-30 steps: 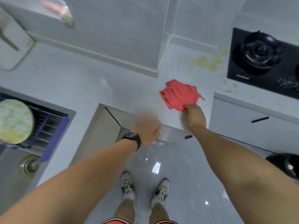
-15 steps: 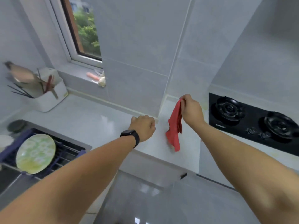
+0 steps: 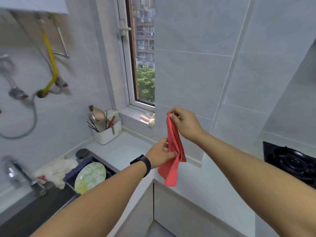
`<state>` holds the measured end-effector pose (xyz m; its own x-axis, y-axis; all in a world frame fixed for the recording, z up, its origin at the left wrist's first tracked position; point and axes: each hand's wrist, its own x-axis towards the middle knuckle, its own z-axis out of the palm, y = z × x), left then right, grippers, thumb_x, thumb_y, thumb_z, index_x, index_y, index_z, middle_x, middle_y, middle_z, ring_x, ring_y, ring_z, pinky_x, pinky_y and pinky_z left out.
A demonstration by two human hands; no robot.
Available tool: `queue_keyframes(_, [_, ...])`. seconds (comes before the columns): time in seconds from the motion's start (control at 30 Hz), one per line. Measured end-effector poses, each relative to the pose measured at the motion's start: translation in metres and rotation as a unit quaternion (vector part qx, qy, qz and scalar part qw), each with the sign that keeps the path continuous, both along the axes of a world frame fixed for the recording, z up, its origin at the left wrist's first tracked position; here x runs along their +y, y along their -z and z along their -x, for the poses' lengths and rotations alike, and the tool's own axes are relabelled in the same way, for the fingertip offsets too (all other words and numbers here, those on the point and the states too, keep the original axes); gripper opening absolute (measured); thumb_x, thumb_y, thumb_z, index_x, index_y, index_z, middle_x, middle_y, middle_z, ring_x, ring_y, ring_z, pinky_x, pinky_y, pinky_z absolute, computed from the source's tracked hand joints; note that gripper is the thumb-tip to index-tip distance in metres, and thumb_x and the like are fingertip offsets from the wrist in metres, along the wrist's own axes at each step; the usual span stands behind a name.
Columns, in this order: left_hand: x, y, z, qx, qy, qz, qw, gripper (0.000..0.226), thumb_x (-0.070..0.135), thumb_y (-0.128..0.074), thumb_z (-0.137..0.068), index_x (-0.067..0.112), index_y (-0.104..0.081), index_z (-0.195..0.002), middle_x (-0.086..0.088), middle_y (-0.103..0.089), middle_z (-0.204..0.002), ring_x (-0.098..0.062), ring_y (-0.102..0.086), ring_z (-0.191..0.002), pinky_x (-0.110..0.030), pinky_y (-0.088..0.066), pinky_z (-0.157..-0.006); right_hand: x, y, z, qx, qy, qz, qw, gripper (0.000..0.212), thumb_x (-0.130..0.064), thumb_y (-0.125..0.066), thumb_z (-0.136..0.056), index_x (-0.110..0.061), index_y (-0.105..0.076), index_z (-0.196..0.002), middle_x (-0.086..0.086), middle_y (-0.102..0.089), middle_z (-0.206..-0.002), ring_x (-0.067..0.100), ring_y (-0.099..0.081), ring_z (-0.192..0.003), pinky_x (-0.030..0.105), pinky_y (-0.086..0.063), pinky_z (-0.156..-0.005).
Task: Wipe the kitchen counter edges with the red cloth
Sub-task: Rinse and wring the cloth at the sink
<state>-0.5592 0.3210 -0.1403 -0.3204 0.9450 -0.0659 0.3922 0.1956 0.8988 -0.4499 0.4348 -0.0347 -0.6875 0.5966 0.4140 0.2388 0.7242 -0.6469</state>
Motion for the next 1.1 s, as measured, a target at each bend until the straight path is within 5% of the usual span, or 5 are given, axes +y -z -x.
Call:
queue_keyframes(0.43, [-0.156,-0.024,0.062,0.104,-0.356,-0.046,0.927,0.006,0.024,-0.07,-0.097,0.023,-0.068,-0.091,0.002,-0.07,-0.089,-0.008,-0.062,-0.075,-0.01,-0.041,-0.057,-0.096,-0.043,0.106,0.062,-0.192,0.118,0.972,0.017,-0.022,-0.055,-0.105,-0.021,-0.071,-0.111,-0.014,-0.062,-0.086,0.005,-0.058,-0.08,0.018,-0.046,-0.072])
queue_keyframes(0.53, [-0.196,-0.024,0.073,0.138,-0.408,-0.021,0.902,0.009,0.029,-0.069,-0.097,0.026,-0.07,-0.088,0.006,-0.072,-0.088,-0.012,-0.064,-0.079,-0.022,-0.048,-0.066,-0.123,-0.034,0.129,0.085,-0.202,0.239,0.946,0.014,-0.019,-0.056,-0.103,-0.022,-0.07,-0.102,0.0,-0.063,-0.082,0.018,-0.061,-0.069,0.034,-0.056,-0.064])
queue_keyframes(0.83, [-0.284,-0.008,0.097,0.173,-0.573,-0.023,0.801,0.029,0.035,-0.073,-0.091,0.022,-0.061,-0.114,0.002,-0.055,-0.112,-0.015,-0.057,-0.099,-0.033,-0.049,-0.086,-0.227,-0.005,0.183,0.044,-0.258,0.431,0.864,0.014,-0.005,-0.052,-0.106,-0.013,-0.062,-0.102,0.007,-0.052,-0.073,0.014,-0.051,-0.055,0.022,-0.053,-0.046])
queue_keyframes(1.0, [-0.312,-0.019,0.115,0.023,-0.535,-0.101,0.838,0.025,0.034,-0.07,-0.096,0.018,-0.06,-0.112,-0.004,-0.063,-0.103,-0.012,-0.062,-0.073,-0.013,-0.046,-0.051,-0.281,0.01,0.224,0.006,-0.281,0.428,0.859,0.014,-0.005,-0.056,-0.104,-0.015,-0.063,-0.096,0.007,-0.056,-0.067,0.013,-0.053,-0.051,0.022,-0.052,-0.047])
queue_keyframes(1.1, [-0.328,-0.016,0.139,-0.017,-0.479,-0.114,0.87,0.021,0.037,-0.073,-0.093,0.02,-0.066,-0.106,-0.004,-0.067,-0.097,-0.012,-0.066,-0.072,-0.025,-0.055,-0.061,-0.304,0.017,0.243,-0.01,-0.284,0.413,0.865,0.012,-0.005,-0.058,-0.102,-0.014,-0.063,-0.097,0.008,-0.057,-0.064,0.014,-0.051,-0.046,0.023,-0.049,-0.045])
